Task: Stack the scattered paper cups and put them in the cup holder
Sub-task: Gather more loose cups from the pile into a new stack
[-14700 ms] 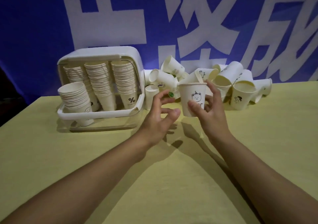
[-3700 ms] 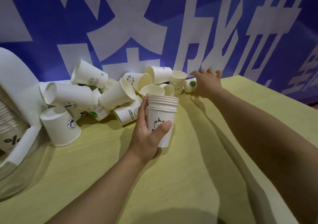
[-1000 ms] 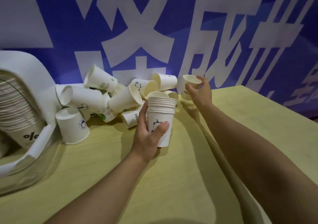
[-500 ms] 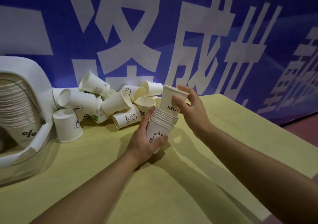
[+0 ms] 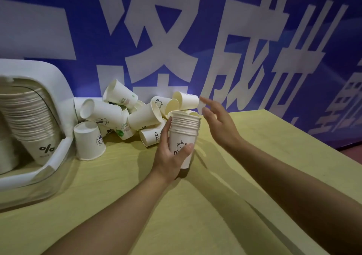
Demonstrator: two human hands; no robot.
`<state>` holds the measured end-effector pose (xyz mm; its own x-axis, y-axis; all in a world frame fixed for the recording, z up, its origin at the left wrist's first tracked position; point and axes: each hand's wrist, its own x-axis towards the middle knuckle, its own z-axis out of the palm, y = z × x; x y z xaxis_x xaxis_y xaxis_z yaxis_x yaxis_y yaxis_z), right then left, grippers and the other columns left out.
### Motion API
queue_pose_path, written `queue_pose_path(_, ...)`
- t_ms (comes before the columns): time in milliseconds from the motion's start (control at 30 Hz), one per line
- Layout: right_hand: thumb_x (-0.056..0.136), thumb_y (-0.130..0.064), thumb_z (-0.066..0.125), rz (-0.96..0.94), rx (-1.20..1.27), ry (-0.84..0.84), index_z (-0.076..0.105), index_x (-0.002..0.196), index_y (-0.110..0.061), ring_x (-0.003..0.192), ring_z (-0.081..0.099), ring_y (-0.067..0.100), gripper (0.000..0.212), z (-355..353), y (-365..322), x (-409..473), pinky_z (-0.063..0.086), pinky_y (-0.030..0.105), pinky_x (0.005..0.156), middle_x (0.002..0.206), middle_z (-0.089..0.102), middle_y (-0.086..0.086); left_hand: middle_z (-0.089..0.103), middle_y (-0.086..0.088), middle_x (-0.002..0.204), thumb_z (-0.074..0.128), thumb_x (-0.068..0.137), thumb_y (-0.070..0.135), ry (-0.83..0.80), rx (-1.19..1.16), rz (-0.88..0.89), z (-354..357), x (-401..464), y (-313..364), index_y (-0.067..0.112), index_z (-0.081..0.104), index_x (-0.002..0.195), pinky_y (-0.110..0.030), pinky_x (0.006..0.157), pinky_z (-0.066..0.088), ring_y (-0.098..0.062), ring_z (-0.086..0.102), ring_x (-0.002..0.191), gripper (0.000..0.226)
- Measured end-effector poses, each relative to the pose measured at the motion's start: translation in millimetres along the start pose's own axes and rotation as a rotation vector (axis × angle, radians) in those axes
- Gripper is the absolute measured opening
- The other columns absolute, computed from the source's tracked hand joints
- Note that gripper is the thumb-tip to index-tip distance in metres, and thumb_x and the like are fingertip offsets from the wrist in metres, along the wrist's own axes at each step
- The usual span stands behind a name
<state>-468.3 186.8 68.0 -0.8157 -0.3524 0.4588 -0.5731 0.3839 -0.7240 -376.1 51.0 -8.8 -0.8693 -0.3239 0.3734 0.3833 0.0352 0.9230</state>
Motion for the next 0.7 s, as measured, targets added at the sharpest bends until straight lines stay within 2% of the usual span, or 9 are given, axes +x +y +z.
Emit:
queue_pose_path(33, 0.105, -0.031, 0.049, -0.022, -0.094, 0.034, 0.048, 0.146, -0.031, 0.119, 0.049, 0.002, 0.041, 0, 3, 18, 0.045, 0.033, 0.104, 0.147, 0.048, -0.007, 0.057, 0.008, 0.14, 0.075, 0.064, 0.051, 0.026, -0.019, 0.0, -1, 2, -2, 0.037, 0.03, 0.153, -0.033, 0.094, 0.056, -0.009, 0.063, 0.117, 0.101)
queue_pose_path(100, 0.101, -0.021, 0.059, -0.063, -0.316, 0.024, 0.049, 0.145, -0.027, 0.126, 0.049, 0.015, 0.046, 2, 13, 52, 0.043, 0.038, 0.109, 0.147, 0.048, -0.001, 0.059, 0.004, 0.139, 0.075, 0.064, 0.047, 0.062, -0.054, -0.009, -1, 4, -5, 0.034, 0.031, 0.153, -0.034, 0.096, 0.055, -0.014, 0.064, 0.117, 0.1)
queue_pose_path(233, 0.098, -0.025, 0.064, -0.146, -0.609, -0.114, 0.046, 0.147, -0.032, 0.137, 0.043, 0.026, 0.053, 9, 34, 100, 0.039, 0.042, 0.109, 0.152, 0.045, 0.0, 0.06, 0.003, 0.137, 0.076, 0.066, 0.043, 0.075, -0.071, -0.02, 0, 8, -9, 0.033, 0.033, 0.152, -0.033, 0.093, 0.056, -0.017, 0.065, 0.115, 0.097)
queue_pose_path(300, 0.096, -0.028, 0.066, -0.216, -0.712, -0.166, 0.042, 0.149, -0.033, 0.138, 0.042, 0.028, 0.058, 16, 40, 113, 0.039, 0.046, 0.11, 0.153, 0.045, 0.001, 0.06, 0.001, 0.136, 0.076, 0.068, 0.043, 0.069, -0.062, -0.019, -1, 9, -11, 0.036, 0.034, 0.151, -0.04, 0.093, 0.057, -0.021, 0.065, 0.115, 0.093)
queue_pose_path(400, 0.09, -0.034, 0.074, -0.243, -0.812, -0.234, 0.037, 0.151, -0.037, 0.14, 0.042, 0.029, 0.071, 26, 45, 127, 0.038, 0.05, 0.11, 0.154, 0.044, 0.0, 0.062, -0.004, 0.133, 0.076, 0.069, 0.042, 0.072, -0.078, -0.037, -2, 10, -13, 0.04, 0.036, 0.149, -0.055, 0.093, 0.057, -0.029, 0.066, 0.111, 0.09)
queue_pose_path(500, 0.084, -0.044, 0.078, -0.24, -0.864, -0.271, 0.031, 0.151, -0.039, 0.135, 0.048, 0.03, 0.082, 29, 50, 137, 0.039, 0.053, 0.109, 0.152, 0.047, -0.001, 0.062, -0.004, 0.131, 0.076, 0.07, 0.041, 0.071, -0.07, -0.046, -3, 10, -14, 0.042, 0.036, 0.149, -0.06, 0.09, 0.056, -0.031, 0.066, 0.109, 0.089)
queue_pose_path(700, 0.083, -0.049, 0.077, -0.306, -0.88, -0.318, 0.025, 0.153, -0.04, 0.126, 0.056, 0.03, 0.087, 30, 53, 146, 0.04, 0.051, 0.106, 0.146, 0.053, 0.0, 0.062, -0.001, 0.131, 0.075, 0.071, 0.043, 0.055, -0.043, -0.017, -2, 10, -14, 0.04, 0.035, 0.15, -0.055, 0.091, 0.058, -0.027, 0.066, 0.11, 0.088)
